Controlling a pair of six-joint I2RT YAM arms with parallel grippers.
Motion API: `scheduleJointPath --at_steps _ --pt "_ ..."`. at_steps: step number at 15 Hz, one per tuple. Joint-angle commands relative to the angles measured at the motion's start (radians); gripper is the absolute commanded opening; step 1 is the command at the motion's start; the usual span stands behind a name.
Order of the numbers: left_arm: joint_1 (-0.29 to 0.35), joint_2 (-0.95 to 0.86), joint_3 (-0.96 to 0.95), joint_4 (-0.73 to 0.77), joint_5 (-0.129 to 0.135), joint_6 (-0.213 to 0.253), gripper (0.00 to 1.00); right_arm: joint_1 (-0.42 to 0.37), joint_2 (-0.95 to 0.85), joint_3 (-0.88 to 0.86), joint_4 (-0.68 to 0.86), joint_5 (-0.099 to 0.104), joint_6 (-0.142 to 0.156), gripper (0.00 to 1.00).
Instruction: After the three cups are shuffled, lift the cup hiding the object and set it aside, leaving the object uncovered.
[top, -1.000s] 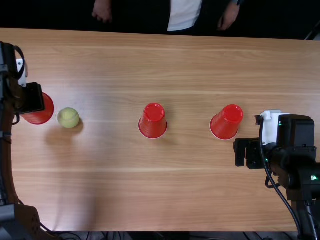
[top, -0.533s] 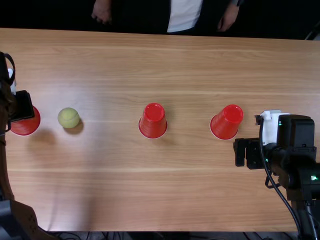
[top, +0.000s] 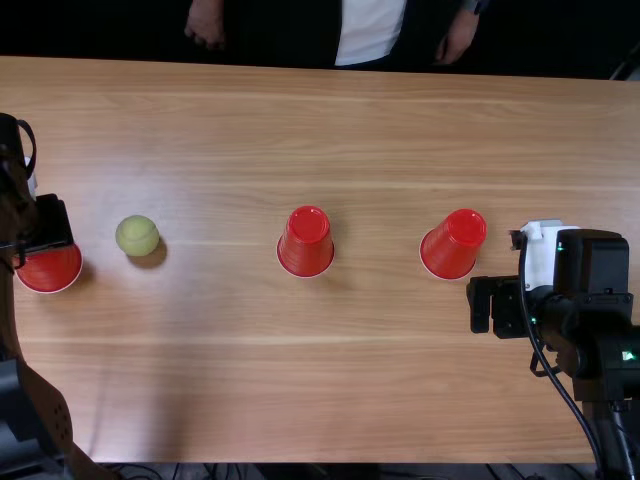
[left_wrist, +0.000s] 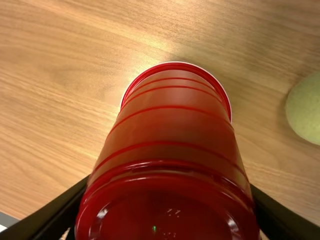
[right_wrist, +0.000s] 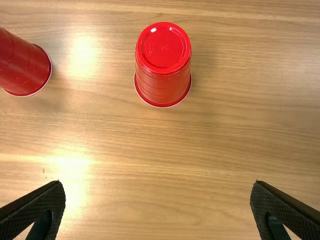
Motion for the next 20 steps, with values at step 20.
scheduleJointPath --at_steps 20 --pt "-0.261 -0.39 -0.012 -0.031 0.012 -0.012 1.0 0.012 -0.047 0.028 -0.017 -0.008 0.001 1.0"
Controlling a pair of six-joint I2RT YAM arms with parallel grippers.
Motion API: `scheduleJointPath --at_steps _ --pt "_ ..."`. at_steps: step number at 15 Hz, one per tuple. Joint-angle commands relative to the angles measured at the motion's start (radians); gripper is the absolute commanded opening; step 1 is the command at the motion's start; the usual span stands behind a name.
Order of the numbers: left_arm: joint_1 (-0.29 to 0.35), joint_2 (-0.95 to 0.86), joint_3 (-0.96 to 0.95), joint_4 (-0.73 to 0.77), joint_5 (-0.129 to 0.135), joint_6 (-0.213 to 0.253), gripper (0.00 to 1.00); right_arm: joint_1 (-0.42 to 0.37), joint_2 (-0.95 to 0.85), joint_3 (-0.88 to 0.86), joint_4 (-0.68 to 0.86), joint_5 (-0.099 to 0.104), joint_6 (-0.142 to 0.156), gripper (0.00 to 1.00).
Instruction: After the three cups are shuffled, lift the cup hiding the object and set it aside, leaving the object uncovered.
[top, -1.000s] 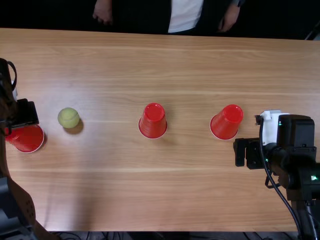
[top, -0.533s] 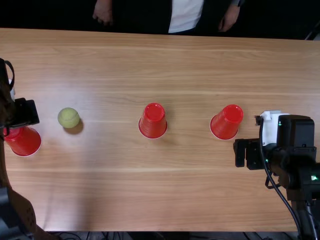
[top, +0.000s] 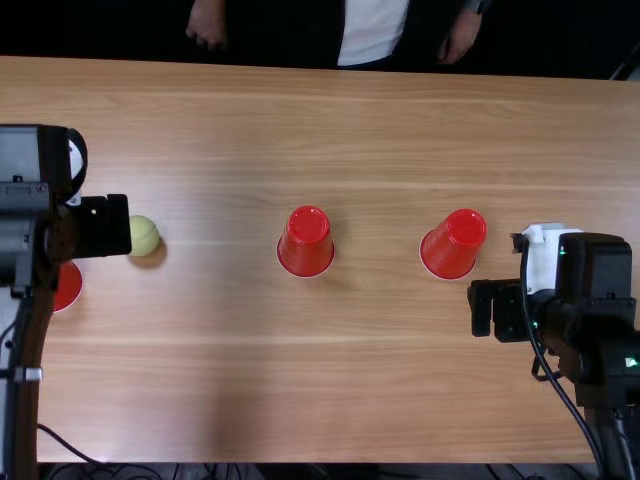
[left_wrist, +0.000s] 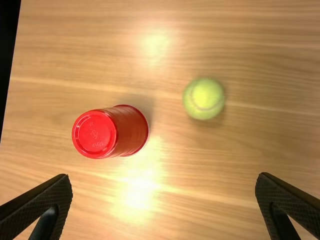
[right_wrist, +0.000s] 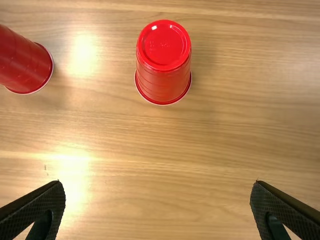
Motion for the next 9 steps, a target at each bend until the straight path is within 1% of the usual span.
scheduleJointPath --at_steps 1,2,3,4,5,6,7,9 --pt "-0.03 -0.055 -0.02 -0.022 0.015 -0.011 1.0 0.012 -0.052 0.021 0.001 -0.008 0.001 1.0" --pt "-0.038 -0.089 -0.043 -0.034 0.033 -0.013 1.0 0.01 -0.073 0.018 0.001 -0.008 0.001 1.0" --pt "-0.038 -0.124 -0.073 -0.036 0.065 -0.013 1.0 0.01 -0.081 0.017 0.001 -0.01 0.003 1.0" --pt "-0.038 -0.159 -0.101 -0.036 0.107 -0.013 1.0 0.01 -0.083 0.006 0.003 -0.008 0.003 1.0" --pt "-0.044 -0.187 -0.125 -0.036 0.14 -0.017 1.0 0.01 -0.086 -0.008 0.005 -0.008 0.003 1.0" --pt "-0.043 -0.204 -0.145 -0.036 0.166 -0.037 1.0 0.01 -0.101 -0.02 0.007 -0.008 0.003 1.0" --pt "-0.043 -0.218 -0.167 -0.038 0.186 -0.052 1.0 0.01 -0.118 -0.029 0.01 -0.008 0.003 1.0" --pt "-0.043 -0.278 -0.207 -0.036 0.19 -0.053 1.0 0.012 -0.142 -0.043 0.014 -0.008 0.003 1.0"
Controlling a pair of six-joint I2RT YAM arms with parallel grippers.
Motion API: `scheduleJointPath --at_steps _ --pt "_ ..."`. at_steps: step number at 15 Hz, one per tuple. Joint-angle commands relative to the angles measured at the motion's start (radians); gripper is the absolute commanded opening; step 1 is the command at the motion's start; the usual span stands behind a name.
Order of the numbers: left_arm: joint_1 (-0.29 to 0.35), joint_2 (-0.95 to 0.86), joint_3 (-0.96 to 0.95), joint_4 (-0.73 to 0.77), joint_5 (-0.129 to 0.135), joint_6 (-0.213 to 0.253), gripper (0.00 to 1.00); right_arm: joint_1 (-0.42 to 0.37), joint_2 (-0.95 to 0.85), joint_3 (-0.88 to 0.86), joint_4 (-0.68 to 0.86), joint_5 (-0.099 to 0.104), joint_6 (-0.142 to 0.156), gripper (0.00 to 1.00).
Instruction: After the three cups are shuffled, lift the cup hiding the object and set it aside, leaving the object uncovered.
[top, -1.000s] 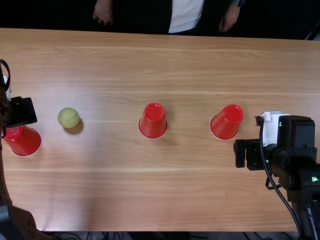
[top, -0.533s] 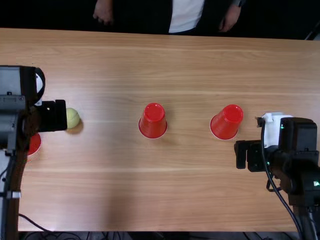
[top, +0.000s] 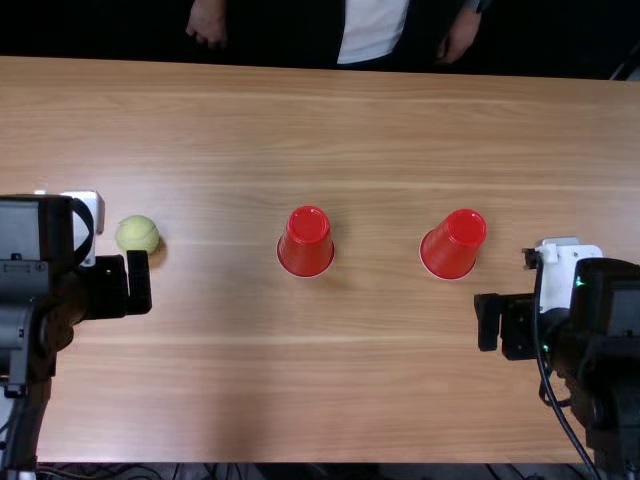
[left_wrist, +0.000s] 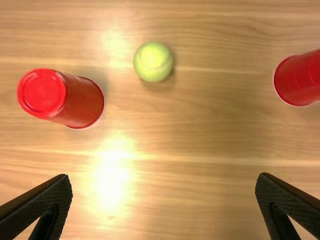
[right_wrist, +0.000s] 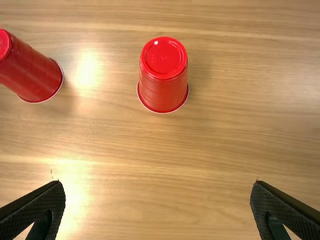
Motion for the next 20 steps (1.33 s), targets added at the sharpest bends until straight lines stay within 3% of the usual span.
scheduleJointPath --at_steps 1,7,13,16,20 --pt "-0.006 -0.064 -0.041 0.0 0.029 -0.015 1.0 0.012 -0.039 -0.032 0.003 -0.006 0.003 1.0" --pt "0.004 -0.353 -0.37 0.07 0.031 -0.017 1.0 0.013 -0.249 -0.147 0.01 -0.006 0.004 1.0" --pt "0.012 -0.716 -0.711 0.192 0.027 -0.024 1.0 0.009 -0.577 -0.333 0.165 -0.006 0.003 1.0" --pt "0.012 -0.924 -0.854 0.341 0.014 -0.024 1.0 0.001 -0.711 -0.405 0.215 -0.002 0.004 1.0" --pt "0.012 -1.082 -0.961 0.365 0.01 -0.024 1.0 -0.048 -0.932 -0.515 0.301 0.005 0.003 1.0"
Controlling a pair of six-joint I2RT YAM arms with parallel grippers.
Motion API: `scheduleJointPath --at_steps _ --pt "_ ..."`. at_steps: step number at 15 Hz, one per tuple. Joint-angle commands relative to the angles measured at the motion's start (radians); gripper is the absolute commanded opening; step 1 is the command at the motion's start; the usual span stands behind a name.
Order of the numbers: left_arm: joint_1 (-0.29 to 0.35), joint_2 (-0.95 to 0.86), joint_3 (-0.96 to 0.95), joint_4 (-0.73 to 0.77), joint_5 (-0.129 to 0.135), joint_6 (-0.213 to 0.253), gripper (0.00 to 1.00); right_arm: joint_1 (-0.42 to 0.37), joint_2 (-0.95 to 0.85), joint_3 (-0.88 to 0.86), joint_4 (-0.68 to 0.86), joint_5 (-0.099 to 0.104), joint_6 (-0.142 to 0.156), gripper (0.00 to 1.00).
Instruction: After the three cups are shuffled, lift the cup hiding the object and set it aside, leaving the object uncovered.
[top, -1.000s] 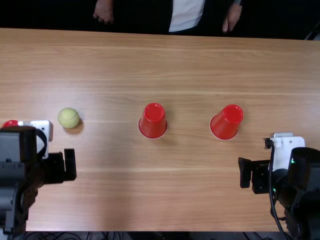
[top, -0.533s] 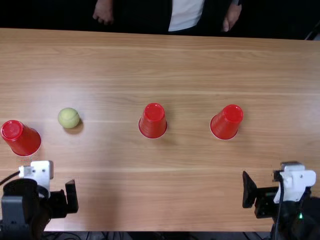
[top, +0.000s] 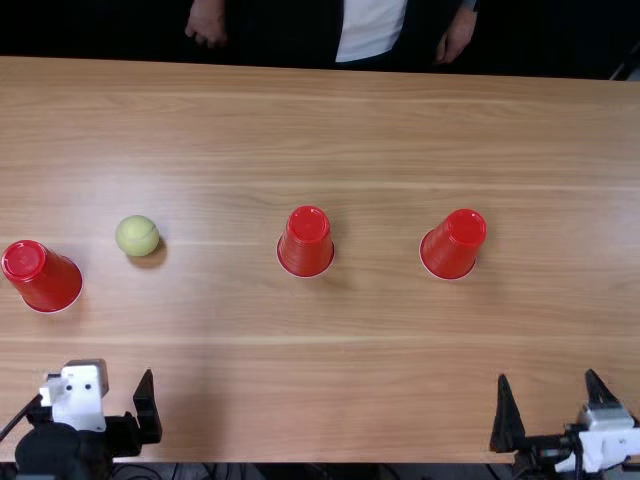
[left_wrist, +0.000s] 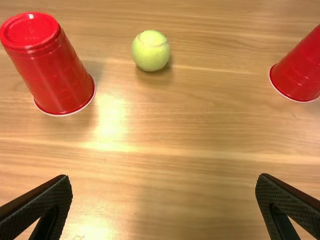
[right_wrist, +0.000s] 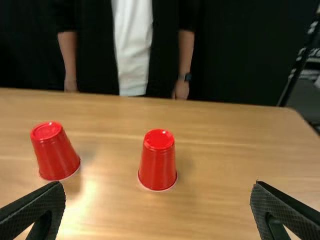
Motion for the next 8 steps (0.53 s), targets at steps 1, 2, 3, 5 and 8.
scheduleJointPath --at_steps 1,2,3,5,8 --pt "0.01 -0.079 -0.039 0.007 -0.003 0.0 1.0 -0.035 -0.063 -0.058 -0.004 0.004 0.003 1.0" --pt "0.012 -0.136 -0.076 0.01 -0.002 0.0 1.0 -0.041 -0.106 -0.081 -0.004 0.004 0.001 1.0" --pt "0.021 -0.194 -0.113 0.021 0.0 0.0 1.0 -0.042 -0.137 -0.098 -0.006 0.004 0.001 1.0" --pt "0.032 -0.202 -0.15 0.032 -0.002 0.0 1.0 -0.045 -0.137 -0.139 -0.001 0.004 -0.001 1.0" --pt "0.03 -0.202 -0.162 0.123 0.013 0.009 1.0 -0.052 -0.137 -0.164 0.042 0.008 0.001 1.0"
